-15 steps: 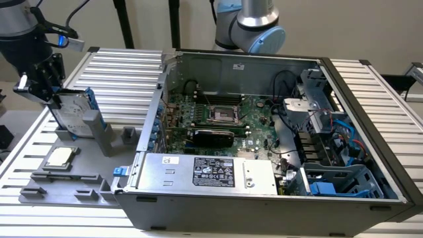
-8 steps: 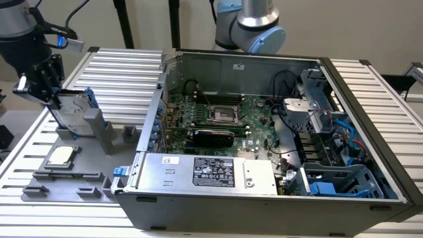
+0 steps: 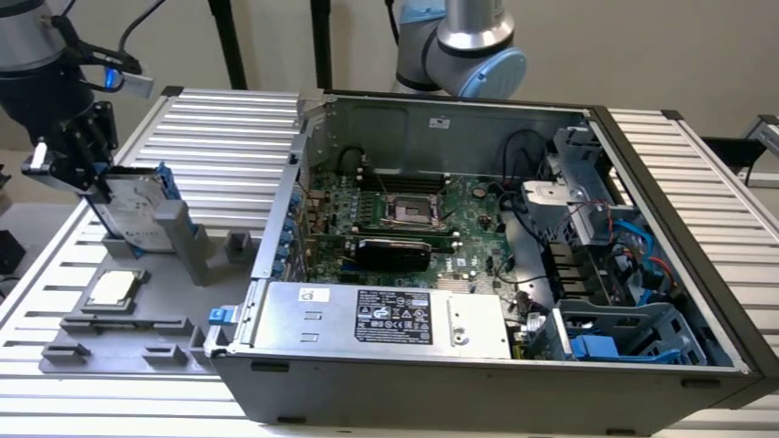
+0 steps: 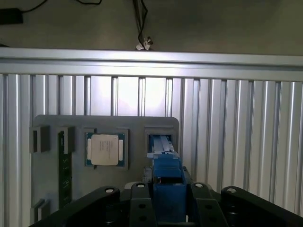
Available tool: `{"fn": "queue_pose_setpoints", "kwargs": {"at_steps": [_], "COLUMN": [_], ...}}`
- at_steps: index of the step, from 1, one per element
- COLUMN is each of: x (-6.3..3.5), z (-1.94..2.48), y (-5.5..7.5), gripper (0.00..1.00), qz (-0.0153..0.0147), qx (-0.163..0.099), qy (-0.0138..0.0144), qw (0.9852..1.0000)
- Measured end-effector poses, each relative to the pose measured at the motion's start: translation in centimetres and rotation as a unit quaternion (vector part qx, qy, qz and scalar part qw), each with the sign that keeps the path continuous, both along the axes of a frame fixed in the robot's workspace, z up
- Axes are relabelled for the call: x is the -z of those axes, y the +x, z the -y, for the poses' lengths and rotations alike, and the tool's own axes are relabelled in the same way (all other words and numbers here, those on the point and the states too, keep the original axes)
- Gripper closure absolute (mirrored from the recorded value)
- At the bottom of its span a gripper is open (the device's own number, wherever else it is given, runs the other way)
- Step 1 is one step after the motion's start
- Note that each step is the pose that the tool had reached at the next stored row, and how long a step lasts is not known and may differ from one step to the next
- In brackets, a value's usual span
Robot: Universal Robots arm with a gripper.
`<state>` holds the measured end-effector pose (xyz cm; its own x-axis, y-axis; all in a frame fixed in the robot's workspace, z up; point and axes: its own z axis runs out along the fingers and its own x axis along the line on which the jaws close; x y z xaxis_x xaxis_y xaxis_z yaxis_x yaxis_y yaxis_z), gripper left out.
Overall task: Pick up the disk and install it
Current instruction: 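Pick up the disk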
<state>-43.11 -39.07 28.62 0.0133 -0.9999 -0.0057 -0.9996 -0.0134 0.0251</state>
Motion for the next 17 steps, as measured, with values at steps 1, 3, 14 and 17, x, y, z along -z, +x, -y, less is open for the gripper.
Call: {"fn": "queue_pose_setpoints", "kwargs": {"at_steps": [1, 3, 14, 17], "x": [0.00, 0.01, 0.00, -0.18], "z": [0.01, 0.03, 0.05, 0.05], "y": [0.00, 0.00, 0.00, 0.00], "gripper": [0.67, 0.67, 0.67, 0.67], "qz": [0.0000, 0.0001, 0.0001, 0.0002], "qx": [0.000, 0.000, 0.000, 0.000], "qy": [0.0002, 0.0006, 0.0010, 0.0011], "qw": [1.0000, 1.0000, 1.0000, 1.0000]}}
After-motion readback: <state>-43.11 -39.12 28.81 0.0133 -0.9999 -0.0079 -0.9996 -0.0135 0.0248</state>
